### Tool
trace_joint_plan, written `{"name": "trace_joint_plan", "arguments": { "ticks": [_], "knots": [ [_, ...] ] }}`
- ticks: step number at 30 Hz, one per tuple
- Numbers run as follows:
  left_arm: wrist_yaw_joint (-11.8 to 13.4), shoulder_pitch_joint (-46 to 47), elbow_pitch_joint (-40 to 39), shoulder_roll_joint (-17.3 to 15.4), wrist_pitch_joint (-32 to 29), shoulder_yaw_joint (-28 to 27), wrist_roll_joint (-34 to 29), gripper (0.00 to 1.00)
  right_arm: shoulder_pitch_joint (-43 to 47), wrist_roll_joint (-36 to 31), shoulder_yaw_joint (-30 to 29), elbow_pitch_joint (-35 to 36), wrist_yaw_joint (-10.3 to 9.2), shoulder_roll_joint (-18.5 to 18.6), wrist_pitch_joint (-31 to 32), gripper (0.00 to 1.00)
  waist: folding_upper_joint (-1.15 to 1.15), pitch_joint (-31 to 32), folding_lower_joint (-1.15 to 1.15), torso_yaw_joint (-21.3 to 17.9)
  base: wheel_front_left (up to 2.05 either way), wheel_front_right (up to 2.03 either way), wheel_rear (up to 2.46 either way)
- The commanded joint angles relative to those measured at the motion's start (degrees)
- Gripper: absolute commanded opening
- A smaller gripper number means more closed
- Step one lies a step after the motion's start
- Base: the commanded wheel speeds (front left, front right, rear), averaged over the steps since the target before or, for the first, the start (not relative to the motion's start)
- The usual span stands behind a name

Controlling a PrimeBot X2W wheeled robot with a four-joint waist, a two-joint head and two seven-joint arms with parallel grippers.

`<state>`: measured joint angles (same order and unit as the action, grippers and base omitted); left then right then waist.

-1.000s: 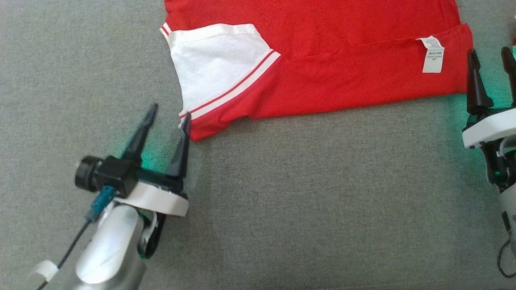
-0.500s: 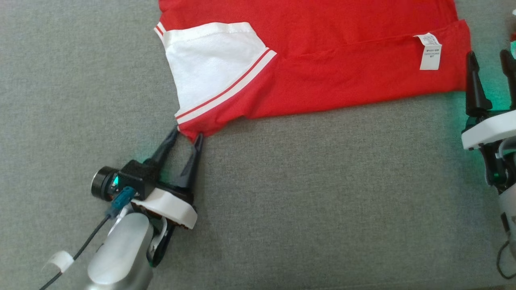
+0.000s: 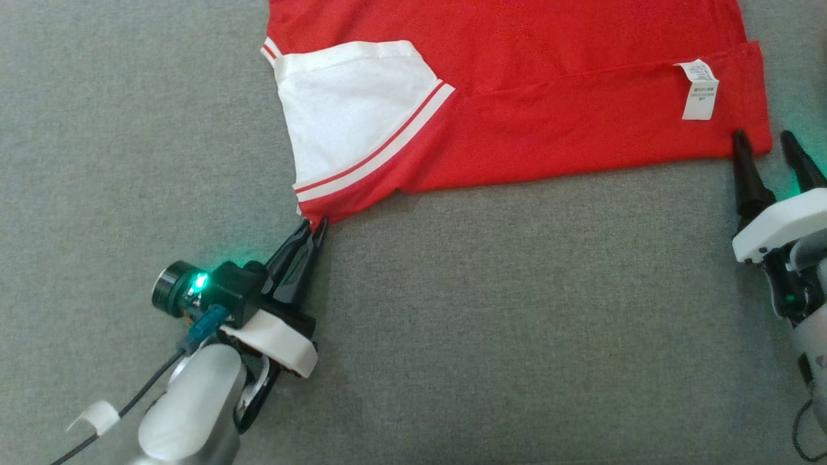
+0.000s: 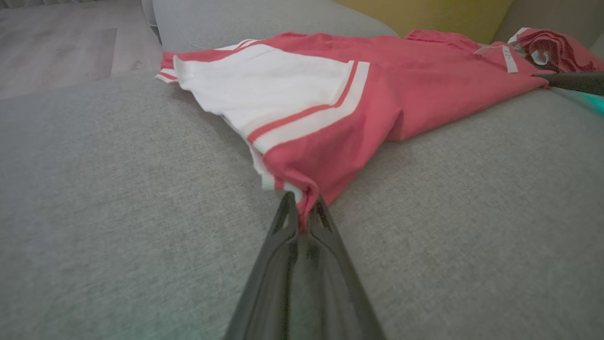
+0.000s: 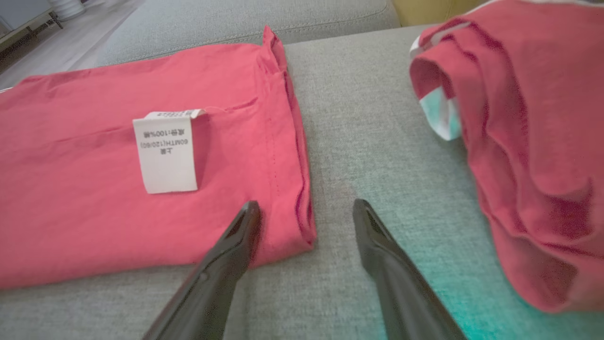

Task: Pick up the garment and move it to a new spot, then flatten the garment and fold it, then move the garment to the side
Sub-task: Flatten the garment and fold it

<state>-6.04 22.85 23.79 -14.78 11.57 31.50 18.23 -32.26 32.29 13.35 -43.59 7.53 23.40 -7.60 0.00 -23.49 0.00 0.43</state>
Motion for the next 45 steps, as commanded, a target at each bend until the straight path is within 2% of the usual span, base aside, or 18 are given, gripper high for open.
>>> {"name": "trace_joint_plan", "arguments": {
  "ticks": [1,2,3,4,14,15,23,31,45],
  "knots": [
    [0.44,-0.70,-1.45,-2.09,-0.27,-1.50,-0.39,0.00,0.24,0.91,1.66,0.64,-0.04,0.27,1.53,0.96,0.00,0.10,0.00,0.26,0.00,0.00,0.00],
    [0.52,-0.75,-1.78,-2.22,-0.43,-1.37,-0.48,0.00,0.29,1.71,2.02,0.49,-0.04,0.34,2.46,0.73,0.00,0.17,0.00,0.42,0.00,0.00,0.00],
    [0.66,-0.85,-2.07,-2.35,-0.57,-1.25,-0.59,0.00,0.42,2.48,2.35,0.48,-0.04,0.49,3.15,0.18,0.00,0.30,0.00,0.54,0.00,0.00,0.00],
    [0.80,-1.00,-2.36,-2.47,-0.67,-1.17,-0.64,0.00,0.64,3.17,2.73,0.70,-0.04,0.76,3.63,0.00,0.00,0.47,0.00,0.63,0.00,0.00,0.00],
    [1.36,-5.20,-6.00,-5.29,-1.88,-1.40,0.49,0.00,5.93,7.07,4.62,5.49,-0.04,5.61,3.36,0.00,0.00,3.71,0.00,0.73,0.00,0.00,0.00],
    [1.52,-6.68,-7.26,-6.06,-2.19,-1.39,0.77,0.00,8.02,7.86,4.66,7.39,-0.04,6.92,3.38,0.00,0.00,4.51,0.00,0.69,0.00,0.00,0.00],
    [1.70,-13.34,-12.19,-7.74,-3.67,-0.81,2.91,0.00,17.12,7.93,2.72,14.41,-0.04,9.54,4.06,0.00,0.00,6.53,0.00,0.02,0.00,0.00,0.00],
    [3.19,-19.80,-15.86,-9.18,-3.83,-0.59,4.31,0.00,27.70,6.64,-3.36,20.94,-0.04,7.84,5.95,0.00,0.00,8.65,0.00,-0.35,0.00,0.00,0.00],
    [3.14,-26.41,-21.48,-11.13,-7.02,0.99,7.33,0.00,39.33,1.50,-13.38,30.99,-0.04,3.27,11.81,0.00,0.00,10.72,0.00,0.19,0.00,0.00,0.00]
  ]
}}
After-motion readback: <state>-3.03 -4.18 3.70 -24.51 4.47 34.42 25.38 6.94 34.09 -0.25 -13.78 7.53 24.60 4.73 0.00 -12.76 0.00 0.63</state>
